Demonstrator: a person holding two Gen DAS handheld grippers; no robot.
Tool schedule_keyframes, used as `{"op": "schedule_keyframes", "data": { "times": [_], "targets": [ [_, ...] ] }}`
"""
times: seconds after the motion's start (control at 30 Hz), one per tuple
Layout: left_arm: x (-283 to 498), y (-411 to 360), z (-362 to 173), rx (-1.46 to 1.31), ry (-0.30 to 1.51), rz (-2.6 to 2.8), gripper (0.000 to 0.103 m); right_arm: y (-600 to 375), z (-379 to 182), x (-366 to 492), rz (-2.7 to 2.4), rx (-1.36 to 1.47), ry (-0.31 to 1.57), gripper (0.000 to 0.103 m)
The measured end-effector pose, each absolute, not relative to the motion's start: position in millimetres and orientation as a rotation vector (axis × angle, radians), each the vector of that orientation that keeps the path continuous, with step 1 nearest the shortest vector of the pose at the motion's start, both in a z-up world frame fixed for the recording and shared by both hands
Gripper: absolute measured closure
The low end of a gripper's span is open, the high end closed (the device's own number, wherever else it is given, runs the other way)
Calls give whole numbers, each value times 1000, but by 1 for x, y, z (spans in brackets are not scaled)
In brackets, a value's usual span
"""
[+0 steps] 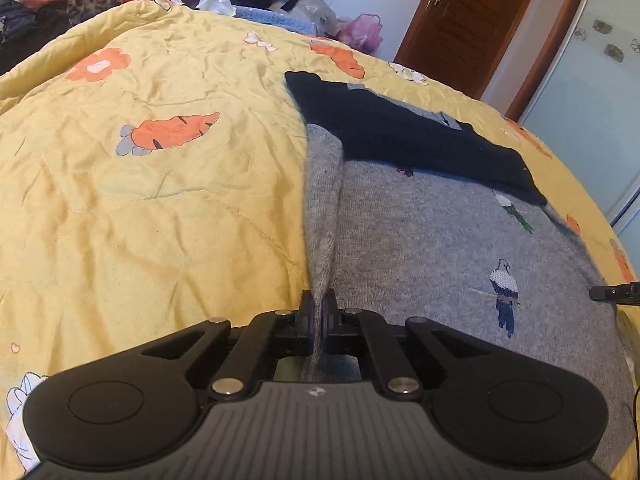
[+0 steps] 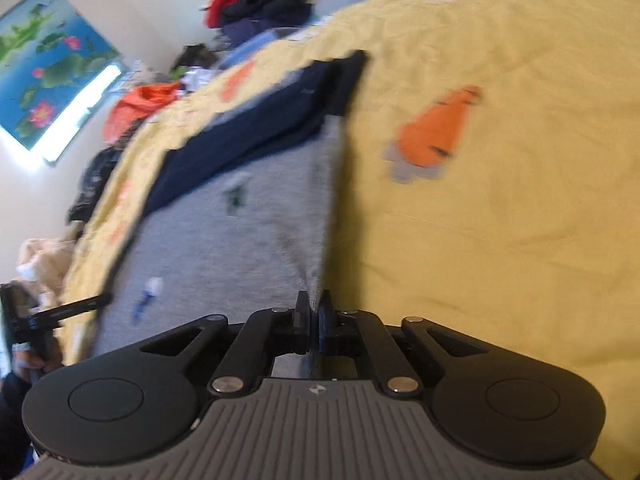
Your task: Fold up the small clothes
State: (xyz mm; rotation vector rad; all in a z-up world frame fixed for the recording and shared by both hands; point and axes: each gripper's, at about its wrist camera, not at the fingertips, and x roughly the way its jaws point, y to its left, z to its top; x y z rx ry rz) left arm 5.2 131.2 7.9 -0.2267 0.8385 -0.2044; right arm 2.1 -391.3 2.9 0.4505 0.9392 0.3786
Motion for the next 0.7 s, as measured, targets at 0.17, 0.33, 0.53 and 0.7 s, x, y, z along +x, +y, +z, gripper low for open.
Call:
{"op": "schedule_keyframes", "data": {
  "times": [0.17, 0.33, 0.53, 0.7],
  "targets": [
    [-5, 131, 10, -258, 838, -194, 95, -391, -2, -2, 442, 538, 943, 78],
    [-50, 149, 8, -465, 858, -265, 40, -397, 10, -30, 478, 564, 945, 47],
    [-88, 138, 4, -499, 793, -302, 32, -387, -6, -58, 535, 600, 1023, 90],
    [-82, 140, 7, -328, 826, -169, 99, -377, 0, -65, 488, 489, 987, 91]
  ]
}}
